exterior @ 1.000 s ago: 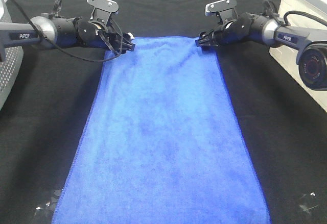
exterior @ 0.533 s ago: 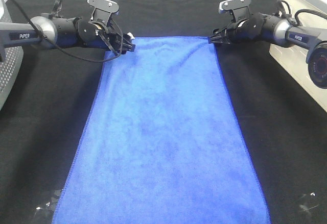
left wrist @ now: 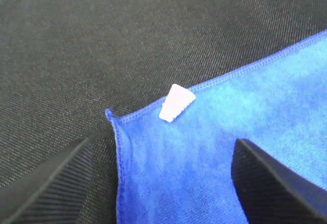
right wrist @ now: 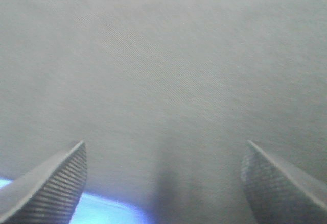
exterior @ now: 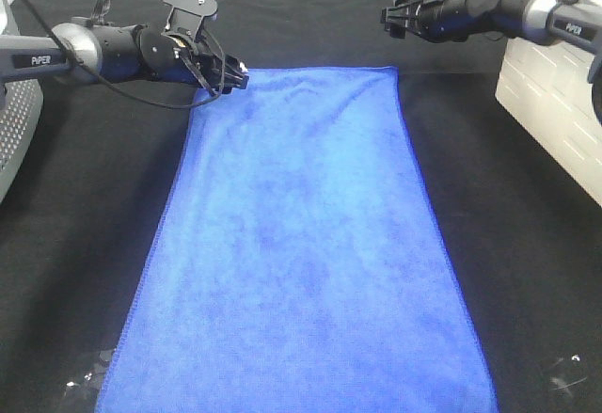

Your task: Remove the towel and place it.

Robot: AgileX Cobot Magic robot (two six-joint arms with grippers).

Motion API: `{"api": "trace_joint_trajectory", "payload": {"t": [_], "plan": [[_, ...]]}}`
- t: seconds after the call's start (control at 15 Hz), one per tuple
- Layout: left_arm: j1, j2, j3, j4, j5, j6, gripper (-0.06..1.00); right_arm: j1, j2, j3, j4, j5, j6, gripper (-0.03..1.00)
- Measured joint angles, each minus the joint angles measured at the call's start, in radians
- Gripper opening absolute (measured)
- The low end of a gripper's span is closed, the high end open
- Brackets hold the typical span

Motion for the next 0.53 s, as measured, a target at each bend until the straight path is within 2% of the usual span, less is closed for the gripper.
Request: {"api": "trace_joint_trajectory", "payload": {"t": [0.07,0.27,0.53], "plan": [[0.007,0.0,0.0,-0.001,0.002,-0.005,0.71,0.0,-0.016,0.0,0.027,0.068,0.0,0.78],[0.045,0.0,0.0,-0.001,0.004,-0.042,0.71,0.0,-0.022,0.0,0.042,0.168,0.0,0.78],[0.059,0.024,0.0,0.001,0.0,-0.045,0.71,0.0,-0.022,0.0,0.068,0.232,0.0,0.77]]}}
